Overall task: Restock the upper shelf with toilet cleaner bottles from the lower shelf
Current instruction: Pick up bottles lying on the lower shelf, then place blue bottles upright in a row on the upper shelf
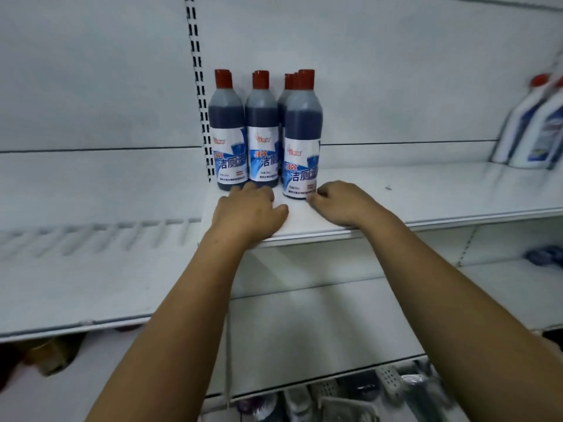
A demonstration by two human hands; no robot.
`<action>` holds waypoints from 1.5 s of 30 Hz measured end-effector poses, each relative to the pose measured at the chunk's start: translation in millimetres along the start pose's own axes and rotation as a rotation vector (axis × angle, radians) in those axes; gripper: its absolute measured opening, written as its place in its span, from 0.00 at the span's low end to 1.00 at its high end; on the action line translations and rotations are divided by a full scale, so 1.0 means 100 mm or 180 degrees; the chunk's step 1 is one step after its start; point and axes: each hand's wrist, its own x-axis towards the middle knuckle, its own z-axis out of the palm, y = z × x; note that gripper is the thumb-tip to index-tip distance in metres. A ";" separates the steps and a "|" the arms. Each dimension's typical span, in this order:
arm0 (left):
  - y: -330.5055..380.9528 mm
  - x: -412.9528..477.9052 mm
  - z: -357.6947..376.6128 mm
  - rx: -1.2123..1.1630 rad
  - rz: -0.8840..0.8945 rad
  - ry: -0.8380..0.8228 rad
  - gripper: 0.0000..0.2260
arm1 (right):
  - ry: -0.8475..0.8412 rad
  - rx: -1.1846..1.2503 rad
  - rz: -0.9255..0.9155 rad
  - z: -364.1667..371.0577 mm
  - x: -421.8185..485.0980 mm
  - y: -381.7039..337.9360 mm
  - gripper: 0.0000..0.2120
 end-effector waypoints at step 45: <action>6.74 -0.03 1.57 -0.0939 0.2781 -0.1133 0.21 | 0.0999 -0.0619 0.2369 -2.03 -2.98 5.80 0.17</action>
